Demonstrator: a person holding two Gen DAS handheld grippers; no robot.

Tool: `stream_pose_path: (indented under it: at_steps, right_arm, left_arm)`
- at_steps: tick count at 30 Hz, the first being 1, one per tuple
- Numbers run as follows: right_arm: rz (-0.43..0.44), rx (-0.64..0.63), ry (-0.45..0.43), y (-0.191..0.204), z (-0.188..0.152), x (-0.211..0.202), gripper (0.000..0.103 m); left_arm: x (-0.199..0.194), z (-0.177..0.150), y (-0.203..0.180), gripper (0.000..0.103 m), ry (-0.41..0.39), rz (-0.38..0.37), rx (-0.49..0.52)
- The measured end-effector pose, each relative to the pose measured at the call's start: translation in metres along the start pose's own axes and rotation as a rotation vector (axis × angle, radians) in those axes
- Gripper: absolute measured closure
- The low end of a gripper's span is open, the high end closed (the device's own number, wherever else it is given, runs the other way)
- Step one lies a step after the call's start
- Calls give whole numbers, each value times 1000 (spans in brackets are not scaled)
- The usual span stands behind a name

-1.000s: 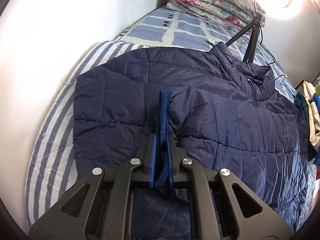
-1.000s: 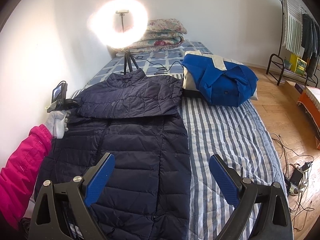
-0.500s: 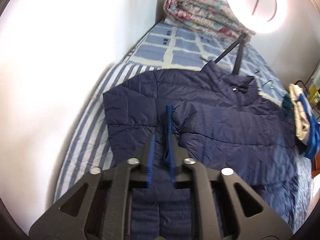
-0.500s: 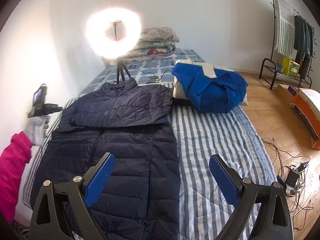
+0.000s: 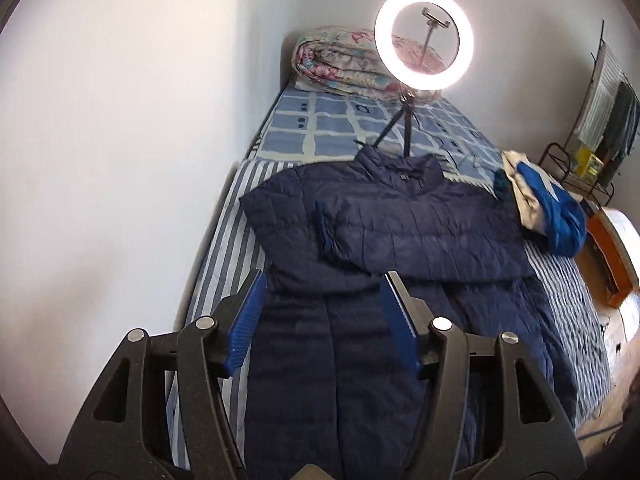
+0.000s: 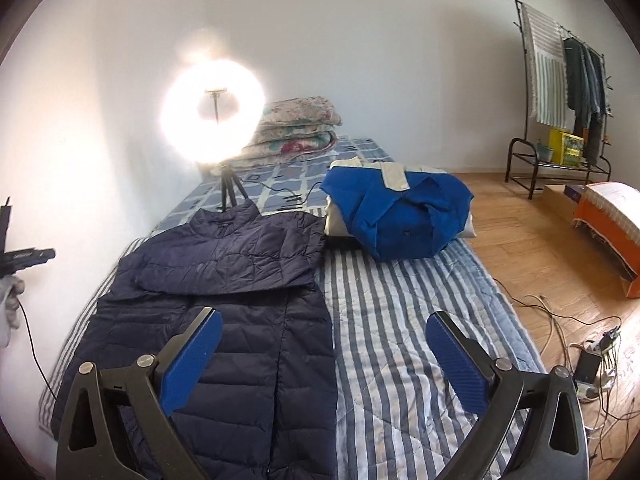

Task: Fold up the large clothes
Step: 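Move both grippers to the jacket side edge and close on it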

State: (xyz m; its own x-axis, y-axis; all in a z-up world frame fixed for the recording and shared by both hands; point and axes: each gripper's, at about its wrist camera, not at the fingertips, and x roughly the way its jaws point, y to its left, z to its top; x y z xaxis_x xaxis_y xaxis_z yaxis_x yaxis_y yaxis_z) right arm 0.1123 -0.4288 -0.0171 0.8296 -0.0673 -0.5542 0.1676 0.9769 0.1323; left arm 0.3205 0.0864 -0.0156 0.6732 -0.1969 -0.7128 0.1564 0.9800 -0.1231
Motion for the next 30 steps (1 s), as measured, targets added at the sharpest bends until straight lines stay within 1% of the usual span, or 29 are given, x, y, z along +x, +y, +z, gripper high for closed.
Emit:
stream_pose_path:
  at_steps: [3, 7, 9, 11, 14, 16, 19, 22, 24, 26, 28, 30]
  right_arm:
    - [24, -10, 11, -3, -5, 1, 0]
    - [90, -30, 62, -9, -16, 8, 0]
    - [114, -21, 117, -16, -26, 14, 0]
    - [142, 2, 200, -25, -36, 23, 0]
    - [196, 46, 295, -37, -51, 31, 3]
    - [207, 55, 335, -42, -60, 35, 5]
    - [219, 53, 389, -47, -75, 39, 7]
    - [246, 73, 445, -49, -87, 46, 10]
    - [256, 85, 500, -50, -99, 55, 14]
    - [251, 77, 545, -48, -111, 62, 16]
    - [245, 62, 574, -47, -120, 66, 16]
    - [256, 63, 600, -48, -127, 70, 16]
  left_arm:
    - [-18, -34, 3, 42, 42, 0, 16]
    - [-33, -82, 17, 41, 128, -18, -15]
    - [-38, -107, 26, 41, 168, -25, -40]
    - [-42, -132, 37, 41, 209, -37, -84]
    - [-42, -162, 53, 41, 272, -55, -142]
    - [-41, -181, 61, 41, 317, -61, -179]
    - [-39, -201, 65, 41, 347, -60, -198]
    - [-29, -219, 70, 41, 391, -87, -248]
    - [-20, -227, 71, 41, 429, -96, -274]
    - [-12, -233, 72, 41, 462, -96, -276]
    - [-6, -238, 73, 41, 482, -96, -281]
    - [-1, -241, 77, 41, 497, -94, -301]
